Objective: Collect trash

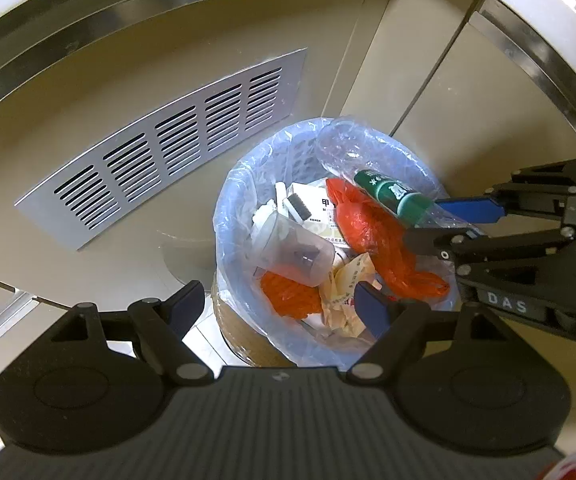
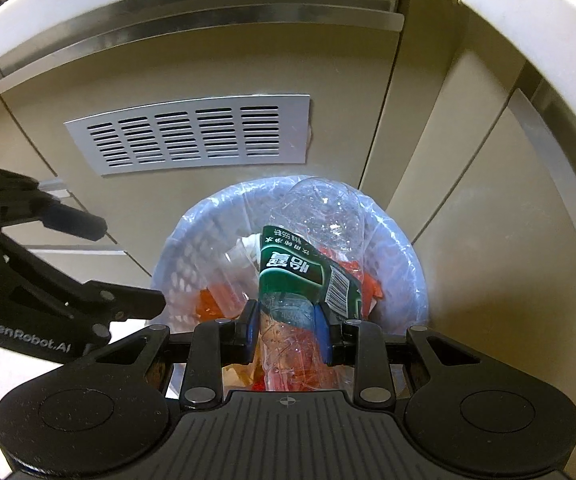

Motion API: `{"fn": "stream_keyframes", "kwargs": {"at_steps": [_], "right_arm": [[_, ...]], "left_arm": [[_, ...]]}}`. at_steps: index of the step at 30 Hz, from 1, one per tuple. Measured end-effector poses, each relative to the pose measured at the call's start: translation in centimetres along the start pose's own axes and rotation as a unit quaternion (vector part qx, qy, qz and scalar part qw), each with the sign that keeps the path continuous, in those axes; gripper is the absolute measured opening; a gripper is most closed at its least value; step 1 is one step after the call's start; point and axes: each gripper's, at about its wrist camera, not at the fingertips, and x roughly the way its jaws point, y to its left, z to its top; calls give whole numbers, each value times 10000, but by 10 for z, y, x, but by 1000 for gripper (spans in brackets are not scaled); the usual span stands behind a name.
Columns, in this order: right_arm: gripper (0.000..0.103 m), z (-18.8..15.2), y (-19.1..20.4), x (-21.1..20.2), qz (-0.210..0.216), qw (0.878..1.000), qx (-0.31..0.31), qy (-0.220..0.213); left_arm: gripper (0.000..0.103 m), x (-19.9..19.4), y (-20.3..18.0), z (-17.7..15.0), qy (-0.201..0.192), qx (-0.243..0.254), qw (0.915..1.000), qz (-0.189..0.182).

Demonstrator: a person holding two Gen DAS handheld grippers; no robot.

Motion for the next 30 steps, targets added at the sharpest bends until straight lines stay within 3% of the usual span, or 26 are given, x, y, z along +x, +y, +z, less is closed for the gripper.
{"fn": "stream_keyframes", "kwargs": {"at_steps": [4,5,6,7,19,30], "right_arm": [[31,0,2,8,-21,9998,-11,-182],[42,0,2,11,-5,9999,9,-170],[67,-1,1,12,14,9998,68,-165],[74,-3,-1,12,57,9996,179,-215],[74,-20,-6,-10,-114,9990,416,-149],[75,-45,11,-66,-311,9955,845,-304]], "left_arm": [[80,0,4,-1,42,-14,10000,34],[80,-1,5,-2,46,-24,10000,48],[80,-1,7,-3,47,-39,10000,68],[80,-2,8,-4,48,-59,9999,83],[81,-23,14,-15,-113,-205,9996,129],[99,-65,14,-24,-619,-366,9974,108]]}}
